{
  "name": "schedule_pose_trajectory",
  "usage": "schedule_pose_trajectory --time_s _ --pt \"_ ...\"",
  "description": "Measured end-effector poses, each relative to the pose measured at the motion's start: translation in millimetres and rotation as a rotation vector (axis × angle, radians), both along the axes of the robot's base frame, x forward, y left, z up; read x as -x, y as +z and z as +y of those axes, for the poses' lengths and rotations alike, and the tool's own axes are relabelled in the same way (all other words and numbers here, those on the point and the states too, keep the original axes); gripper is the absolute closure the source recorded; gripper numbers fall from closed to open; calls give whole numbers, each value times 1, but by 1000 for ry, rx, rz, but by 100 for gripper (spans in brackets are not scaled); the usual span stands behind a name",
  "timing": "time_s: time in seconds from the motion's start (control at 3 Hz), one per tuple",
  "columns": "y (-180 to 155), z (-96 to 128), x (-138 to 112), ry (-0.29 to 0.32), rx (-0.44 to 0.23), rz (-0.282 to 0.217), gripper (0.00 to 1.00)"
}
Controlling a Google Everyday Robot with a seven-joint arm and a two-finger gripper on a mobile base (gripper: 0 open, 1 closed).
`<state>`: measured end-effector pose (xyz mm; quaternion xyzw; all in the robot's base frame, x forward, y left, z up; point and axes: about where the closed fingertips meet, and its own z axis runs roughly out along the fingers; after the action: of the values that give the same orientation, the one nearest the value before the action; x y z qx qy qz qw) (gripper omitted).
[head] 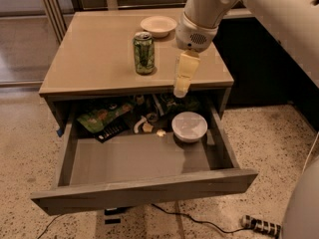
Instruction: Place green can into top drawer
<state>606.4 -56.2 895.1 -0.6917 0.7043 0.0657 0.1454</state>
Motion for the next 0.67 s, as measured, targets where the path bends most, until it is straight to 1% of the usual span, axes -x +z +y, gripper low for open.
schedule_pose_trajectory --time_s 0.33,0.67 --pt "3 5 -45 -12 5 -43 0" --pt "3 5 -45 -12 4 -43 0"
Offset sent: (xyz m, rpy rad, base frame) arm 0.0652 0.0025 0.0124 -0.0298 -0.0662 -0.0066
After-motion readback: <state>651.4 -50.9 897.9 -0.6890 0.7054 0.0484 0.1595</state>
